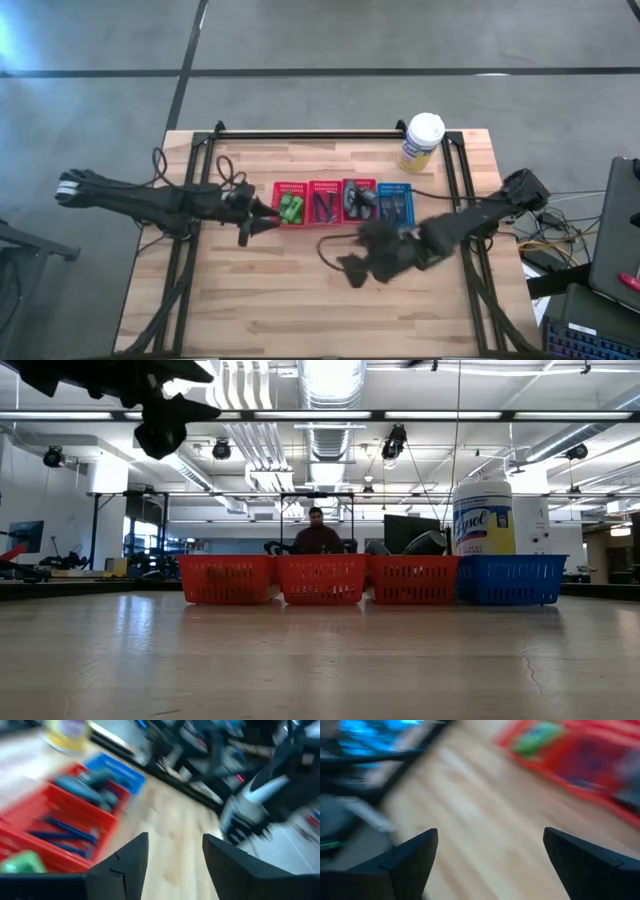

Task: Pick & Place Travel size toiletries
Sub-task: Return to Home Position

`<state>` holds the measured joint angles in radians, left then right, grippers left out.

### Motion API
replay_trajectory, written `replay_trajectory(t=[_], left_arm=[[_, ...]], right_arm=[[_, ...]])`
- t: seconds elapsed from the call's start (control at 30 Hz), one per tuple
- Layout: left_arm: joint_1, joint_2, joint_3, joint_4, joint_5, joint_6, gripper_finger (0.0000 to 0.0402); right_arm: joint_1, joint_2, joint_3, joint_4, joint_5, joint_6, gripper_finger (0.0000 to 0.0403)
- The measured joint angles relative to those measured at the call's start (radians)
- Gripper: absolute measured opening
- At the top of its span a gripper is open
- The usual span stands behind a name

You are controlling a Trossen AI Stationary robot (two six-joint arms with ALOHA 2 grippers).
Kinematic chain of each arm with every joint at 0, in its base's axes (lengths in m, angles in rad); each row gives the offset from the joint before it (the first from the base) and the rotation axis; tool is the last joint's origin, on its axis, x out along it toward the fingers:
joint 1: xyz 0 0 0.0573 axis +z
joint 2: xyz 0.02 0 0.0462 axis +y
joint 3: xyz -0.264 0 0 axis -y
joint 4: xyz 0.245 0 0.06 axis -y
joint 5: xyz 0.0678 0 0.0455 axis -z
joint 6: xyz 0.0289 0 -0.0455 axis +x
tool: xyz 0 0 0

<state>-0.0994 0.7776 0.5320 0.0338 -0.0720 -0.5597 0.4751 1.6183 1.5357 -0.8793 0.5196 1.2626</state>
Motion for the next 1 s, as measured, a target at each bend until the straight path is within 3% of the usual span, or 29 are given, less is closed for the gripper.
replay_trajectory(t=[0.1, 0.23, 0.33, 0.43, 0.6, 0.83, 1.0], left_arm=[[0.000, 0.020, -0.023, 0.000, 0.101, 0.000, 0.0179], [0.010, 0.025, -0.039, 0.000, 0.076, 0.003, 0.0158], [0.033, -0.004, -0.038, 0.003, 0.054, 0.020, 0.0147], [0.071, -0.056, -0.024, 0.007, 0.053, 0.067, 0.0140], [0.170, -0.141, -0.017, -0.026, 0.053, 0.132, 0.0138], [0.344, -0.176, -0.017, -0.033, 0.066, 0.199, 0.0135], [0.458, -0.173, -0.017, -0.033, 0.182, 0.185, 0.0135]], right_arm=[[-0.066, 0.000, -0.124, 0.421, -0.142, -0.205, 0.0350], [-0.162, 0.014, -0.305, 1.037, -0.312, -0.431, 0.0338], [-0.244, 0.003, -0.383, 1.267, -0.389, -0.540, 0.0329], [-0.340, -0.046, -0.397, 1.255, -0.462, -0.587, 0.0325], [-0.538, -0.130, -0.349, 1.018, -0.604, -0.666, 0.0336], [-0.830, -0.235, -0.246, 0.780, -0.622, -0.875, 0.0358], [-1.041, -0.272, -0.236, 0.763, -0.683, -0.937, 0.0359]])
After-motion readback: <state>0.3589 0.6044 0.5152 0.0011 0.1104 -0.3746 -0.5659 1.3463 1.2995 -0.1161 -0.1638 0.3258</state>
